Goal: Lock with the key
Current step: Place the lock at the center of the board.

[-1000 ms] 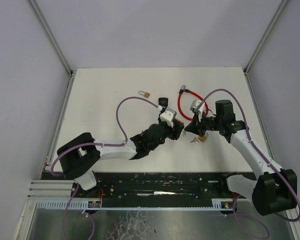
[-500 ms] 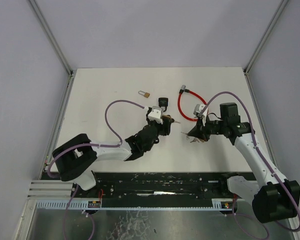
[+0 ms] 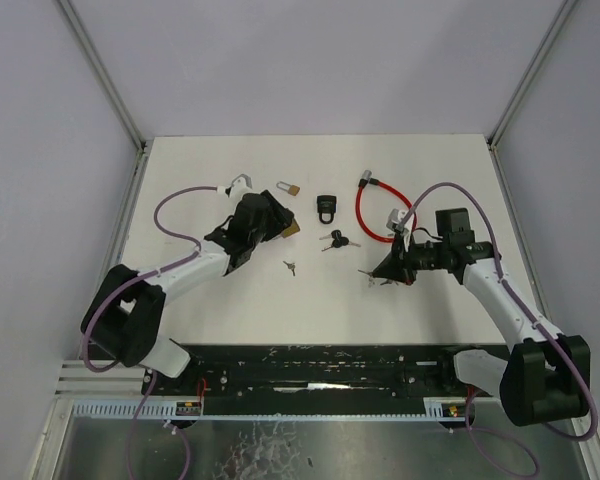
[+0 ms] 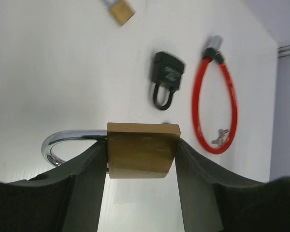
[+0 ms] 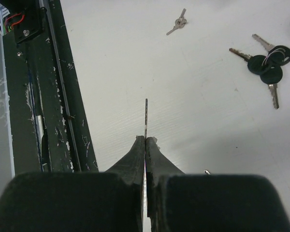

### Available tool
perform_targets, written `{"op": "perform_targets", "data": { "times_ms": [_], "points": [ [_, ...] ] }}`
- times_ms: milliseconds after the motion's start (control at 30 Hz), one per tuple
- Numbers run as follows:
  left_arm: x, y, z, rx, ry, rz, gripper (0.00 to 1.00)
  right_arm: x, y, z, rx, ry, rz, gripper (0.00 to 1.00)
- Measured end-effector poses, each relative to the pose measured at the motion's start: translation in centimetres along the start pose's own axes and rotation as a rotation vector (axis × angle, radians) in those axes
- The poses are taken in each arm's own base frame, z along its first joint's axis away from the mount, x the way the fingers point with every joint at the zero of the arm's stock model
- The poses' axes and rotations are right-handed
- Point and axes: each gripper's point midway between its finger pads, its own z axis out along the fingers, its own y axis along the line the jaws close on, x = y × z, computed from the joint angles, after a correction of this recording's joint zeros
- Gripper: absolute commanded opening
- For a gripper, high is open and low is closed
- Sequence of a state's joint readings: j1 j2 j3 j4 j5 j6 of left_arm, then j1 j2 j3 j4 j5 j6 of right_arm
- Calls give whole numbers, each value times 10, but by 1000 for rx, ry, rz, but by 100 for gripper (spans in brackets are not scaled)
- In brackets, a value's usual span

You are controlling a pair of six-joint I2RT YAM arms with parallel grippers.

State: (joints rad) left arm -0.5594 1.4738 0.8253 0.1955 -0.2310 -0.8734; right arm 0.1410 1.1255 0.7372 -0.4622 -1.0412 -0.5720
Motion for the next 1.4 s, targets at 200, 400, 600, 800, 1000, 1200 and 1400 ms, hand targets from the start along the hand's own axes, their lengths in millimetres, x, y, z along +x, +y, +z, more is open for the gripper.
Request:
{"op": "perform_targets", "data": {
  "times_ms": [200, 400, 600, 800, 1000, 1200, 1400],
  "points": [
    [-6, 26, 4, -176, 108, -97, 0, 7, -8, 8, -9, 15, 70, 2],
    [-63, 64, 9, -239, 66, -298, 0, -3, -7, 28, -46, 37, 80, 1],
    [-55, 118, 24, -333, 189, -494, 0, -50, -23, 79, -125, 94, 14, 1],
    [-29, 146, 30, -383, 329, -669, 12, -102, -34, 152, -172, 117, -23, 0],
    [-32, 152, 25, -378, 359, -788, 31, -116, -35, 238, -180, 144, 90, 0],
    [-41, 168, 16, -394, 339, -856, 61, -94, -24, 300, -205, 222, 204, 2],
    [-69, 175, -8, -392, 241, -863, 83, -84, -10, 311, -182, 291, 228, 5]
  ]
}}
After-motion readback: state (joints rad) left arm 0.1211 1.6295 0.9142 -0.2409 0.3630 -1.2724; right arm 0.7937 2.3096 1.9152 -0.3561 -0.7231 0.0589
